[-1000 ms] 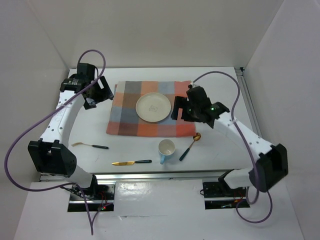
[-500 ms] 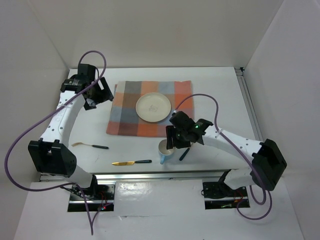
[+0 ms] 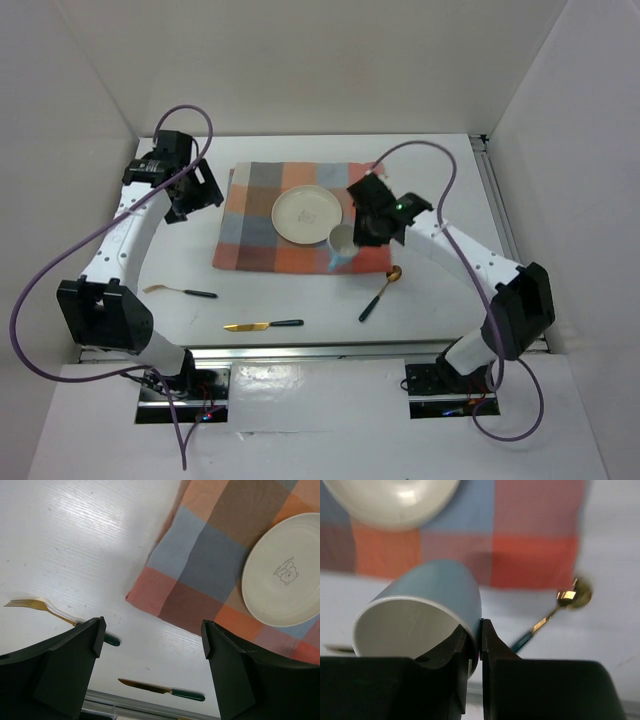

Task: Set the dinner table for one person

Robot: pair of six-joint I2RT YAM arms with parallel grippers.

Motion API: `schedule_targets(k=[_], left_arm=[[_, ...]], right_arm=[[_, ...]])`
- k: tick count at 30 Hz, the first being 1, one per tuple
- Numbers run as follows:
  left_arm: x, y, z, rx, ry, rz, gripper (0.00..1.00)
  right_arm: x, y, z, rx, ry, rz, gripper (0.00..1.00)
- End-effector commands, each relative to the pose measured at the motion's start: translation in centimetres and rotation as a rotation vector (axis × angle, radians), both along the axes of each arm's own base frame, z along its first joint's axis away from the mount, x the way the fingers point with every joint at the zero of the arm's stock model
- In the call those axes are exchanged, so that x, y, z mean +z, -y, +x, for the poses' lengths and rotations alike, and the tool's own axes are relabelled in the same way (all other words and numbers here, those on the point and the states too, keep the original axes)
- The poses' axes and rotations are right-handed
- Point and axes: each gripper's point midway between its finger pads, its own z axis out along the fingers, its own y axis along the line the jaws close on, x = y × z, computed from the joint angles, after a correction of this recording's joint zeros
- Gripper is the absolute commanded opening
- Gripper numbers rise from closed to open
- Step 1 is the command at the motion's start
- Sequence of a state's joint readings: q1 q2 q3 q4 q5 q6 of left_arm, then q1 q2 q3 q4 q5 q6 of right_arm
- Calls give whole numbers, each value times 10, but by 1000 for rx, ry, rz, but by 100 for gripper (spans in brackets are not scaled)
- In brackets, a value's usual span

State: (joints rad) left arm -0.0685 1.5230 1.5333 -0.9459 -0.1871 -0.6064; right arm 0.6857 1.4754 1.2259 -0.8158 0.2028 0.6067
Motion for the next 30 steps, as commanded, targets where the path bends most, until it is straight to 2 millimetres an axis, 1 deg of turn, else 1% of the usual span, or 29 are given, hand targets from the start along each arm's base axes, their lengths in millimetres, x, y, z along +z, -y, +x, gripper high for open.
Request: schedule_targets(k=[1, 2, 3, 4, 5, 6, 7, 8, 9, 10, 11, 12, 13, 14, 15, 16, 18, 19, 20, 21, 22, 23, 24, 25, 26, 27, 28, 29, 30], left_arm=[[-18, -4, -7, 19, -63, 15, 96], [-27, -4, -12, 27, -90, 13, 96], [-33, -4, -18, 35, -114, 10, 96], [-38, -2, -21, 44, -130, -4, 96], [-46, -1, -29, 40, -154, -10, 96], [-49, 1, -34, 45, -162, -22, 96], [-51, 5, -35, 45, -159, -49, 96], [-49, 7, -38, 40, -143, -58, 96], [-56, 7, -46, 55, -163, -64, 96], [-58, 9, -50, 63, -168, -80, 96], [-62, 8, -56, 63, -178, -79, 96], [-66, 8, -59, 64, -192, -77, 96], [-66, 8, -59, 64, -180, -79, 96], [-69, 8, -62, 51, -191, -71, 96], [-72, 7, -65, 40, -203, -64, 96], [-76, 1, -71, 60, -239, -53, 96], [-88, -5, -78, 83, -280, -72, 97], [-96, -10, -86, 108, -310, -84, 97], [-98, -11, -90, 115, -315, -97, 97], [-101, -14, -91, 124, -316, -99, 97], [-105, -14, -96, 140, -329, -114, 97], [-108, -17, -97, 152, -328, -116, 97], [-108, -15, -96, 157, -328, -131, 97], [-116, -17, -100, 168, -347, -133, 99], [-119, -18, -100, 175, -348, -143, 100], [-123, -15, -98, 181, -348, -160, 100], [-133, -18, -104, 195, -371, -162, 100], [-135, -18, -104, 215, -371, -183, 100], [-140, -14, -105, 219, -383, -204, 100]], right_arm=[[49, 22, 76, -135, 177, 37, 0], [64, 38, 102, -203, 213, 62, 0], [55, 42, 123, -230, 205, 66, 0], [53, 47, 136, -239, 193, 77, 0], [72, 60, 164, -288, 243, 106, 0], [73, 65, 179, -308, 250, 106, 0], [50, 66, 198, -324, 213, 85, 0], [47, 73, 213, -343, 213, 91, 0], [65, 70, 235, -346, 267, 127, 0], [38, 66, 249, -347, 227, 108, 0], [57, 66, 268, -350, 272, 138, 0], [51, 66, 275, -357, 266, 126, 0], [27, 69, 283, -367, 223, 104, 0], [27, 68, 289, -360, 231, 102, 0], [32, 68, 297, -360, 247, 120, 0], [18, 67, 303, -361, 238, 116, 0], [11, 72, 309, -361, 239, 108, 0], [14, 70, 314, -361, 252, 114, 0], [2, 71, 313, -362, 223, 101, 0], [6, 77, 316, -373, 234, 104, 0], [0, 75, 316, -367, 220, 108, 0], [-1, 80, 319, -376, 229, 110, 0], [0, 78, 321, -368, 233, 124, 6], [-3, 75, 320, -348, 228, 128, 15], [-1, 73, 322, -333, 239, 134, 35], [-1, 71, 322, -327, 235, 142, 44], [1, 68, 323, -309, 241, 152, 51], [5, 66, 323, -301, 249, 166, 58], [5, 65, 322, -285, 247, 168, 68]])
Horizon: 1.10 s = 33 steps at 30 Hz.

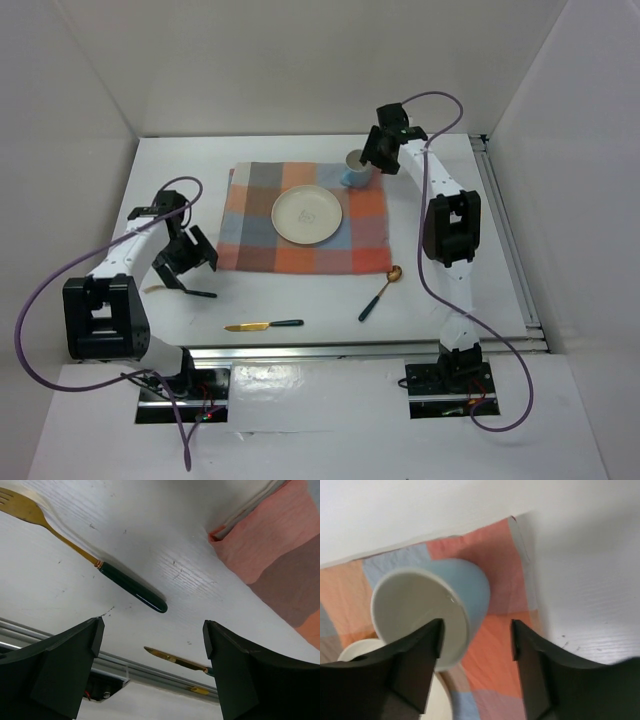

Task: Set the dinner table for one person

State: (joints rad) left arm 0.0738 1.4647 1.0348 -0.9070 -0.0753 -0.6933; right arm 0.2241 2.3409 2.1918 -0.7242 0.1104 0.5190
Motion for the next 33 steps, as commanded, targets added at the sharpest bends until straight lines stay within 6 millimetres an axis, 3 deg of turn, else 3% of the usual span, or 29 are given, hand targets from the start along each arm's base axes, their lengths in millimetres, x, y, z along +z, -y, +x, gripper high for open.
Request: schedule_targets(k=[1, 7, 15, 18, 22, 23, 24, 26, 27, 29, 30, 31, 32, 33], left_arm=[[-10, 3, 5, 65, 26, -67, 100], [-45, -3, -4, 163, -28, -145, 100], [-62, -4, -14, 187, -57, -131, 97], [-75, -7, -12, 199, -68, -113, 93], [-90, -9, -18, 232, -94, -109, 75], [-90, -9, -17, 243, -93, -111, 56], [-90, -9, -17, 243, -93, -111, 45], [-77, -15, -14, 245, -77, -82, 25], [-69, -20, -11, 236, -63, -52, 2], [-40, -30, 1, 241, 9, -6, 0], [-29, -31, 8, 211, 52, 20, 0], [-18, -32, 12, 203, 83, 35, 0], [-2, -33, 21, 185, 132, 58, 0], [15, -27, 28, 139, 194, 76, 0]], right_arm=[[34, -12, 19, 63, 116, 58, 72], [52, -38, 16, 132, 154, 95, 88], [69, -42, 14, 156, 183, 86, 93], [71, -34, 12, 125, 175, 55, 97], [85, -23, 7, 96, 195, 17, 100], [100, -20, 5, 92, 225, 4, 100], [102, -19, 2, 92, 223, 4, 100], [108, -11, -4, 90, 225, -5, 100], [124, -4, -7, 78, 251, -1, 99], [127, 5, -15, 67, 241, -4, 99], [144, 12, -22, 52, 266, 13, 99], [148, 12, -28, 61, 266, 21, 99], [140, 20, -35, 43, 242, 22, 99], [156, 19, -45, 51, 266, 35, 100]])
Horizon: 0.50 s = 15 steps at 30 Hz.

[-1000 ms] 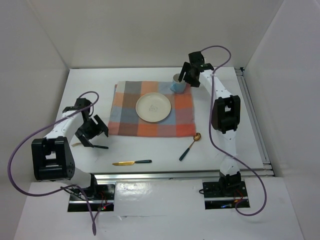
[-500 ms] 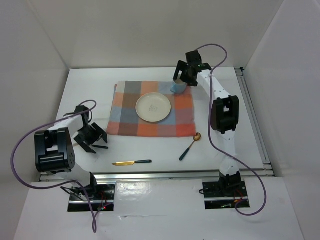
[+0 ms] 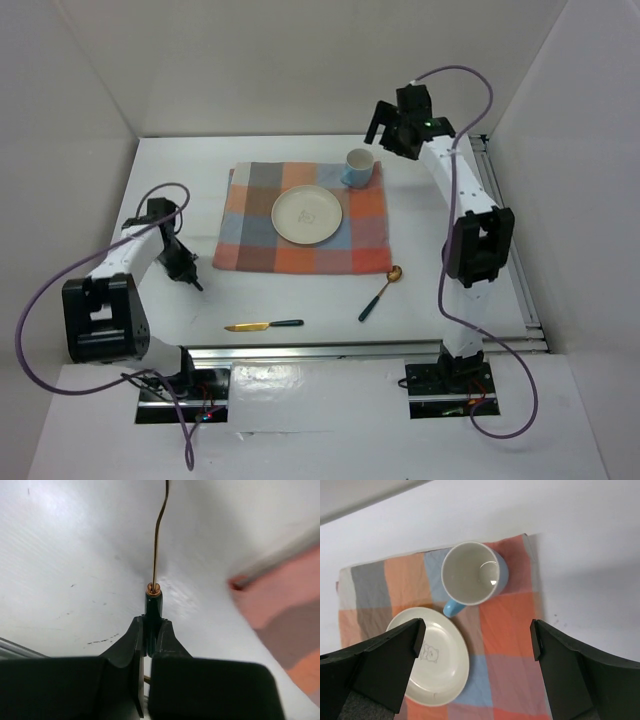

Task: Set the dinner table for one person

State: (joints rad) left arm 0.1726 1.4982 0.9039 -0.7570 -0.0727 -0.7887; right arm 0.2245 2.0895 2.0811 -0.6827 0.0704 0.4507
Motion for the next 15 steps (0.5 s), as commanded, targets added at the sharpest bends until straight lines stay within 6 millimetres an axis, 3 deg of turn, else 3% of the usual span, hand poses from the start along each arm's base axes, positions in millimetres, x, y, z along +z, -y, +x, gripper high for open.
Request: schedule_targets(k=[1, 2, 3, 4, 6, 7, 8, 9, 10, 11, 12, 15], left_arm=[[63, -5, 36, -128, 217, 142, 0], [80, -1, 52, -177, 275, 158, 0], [92, 9, 60, -249, 305, 184, 0], [106, 15, 73, -310, 324, 196, 0], [112, 38, 85, -420, 314, 206, 0], [112, 44, 90, -452, 298, 227, 0], [97, 50, 93, -483, 224, 232, 0], [107, 58, 108, -513, 245, 246, 0], [104, 68, 113, -555, 227, 266, 0], [102, 73, 120, -569, 212, 282, 0], [96, 78, 131, -587, 177, 299, 0], [82, 88, 146, -632, 114, 340, 0]], right_arm=[[58, 26, -24, -35, 96, 22, 100], [47, 30, -33, -47, 69, 7, 100], [60, 34, -44, -71, 83, 17, 100], [57, 41, -52, -100, 64, 22, 100], [39, 51, -71, -140, 1, 20, 100], [45, 52, -85, -154, 2, 39, 100], [41, 53, -94, -166, -12, 48, 100], [14, 54, -111, -157, -79, 40, 100], [19, 51, -123, -154, -63, 54, 100], [11, 59, -132, -183, -76, 24, 97], [-15, 62, -148, -184, -140, 6, 97], [-37, 50, -182, -135, -216, 22, 93]])
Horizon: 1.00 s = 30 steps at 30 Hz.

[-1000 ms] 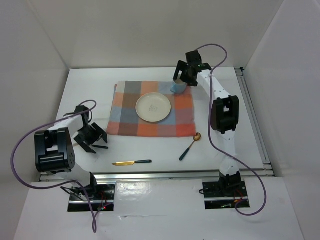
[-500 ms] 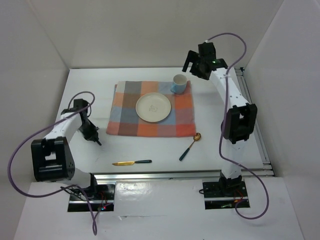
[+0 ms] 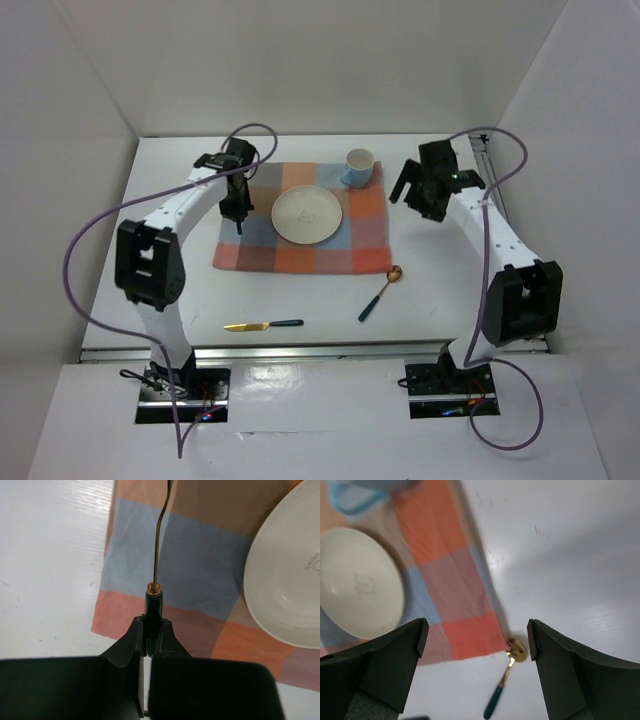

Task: Set the dinner table for one person

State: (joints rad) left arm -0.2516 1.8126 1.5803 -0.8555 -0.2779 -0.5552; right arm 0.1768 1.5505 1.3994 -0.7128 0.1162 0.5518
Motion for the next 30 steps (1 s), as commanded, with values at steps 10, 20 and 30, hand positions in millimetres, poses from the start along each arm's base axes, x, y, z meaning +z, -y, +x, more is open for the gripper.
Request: schedule_targets(k=[10, 20, 30], left_arm=[[-55, -1, 11, -109, -238, 194, 0], [-79, -4, -7, -102, -346, 228, 18], [-30, 13, -16, -120, -268, 199, 76]], right_arm=[[-99, -57, -150, 79, -316, 66, 84], [-138, -95, -213, 85, -479, 57, 76], [-166, -94, -210, -25, -487, 72, 69]])
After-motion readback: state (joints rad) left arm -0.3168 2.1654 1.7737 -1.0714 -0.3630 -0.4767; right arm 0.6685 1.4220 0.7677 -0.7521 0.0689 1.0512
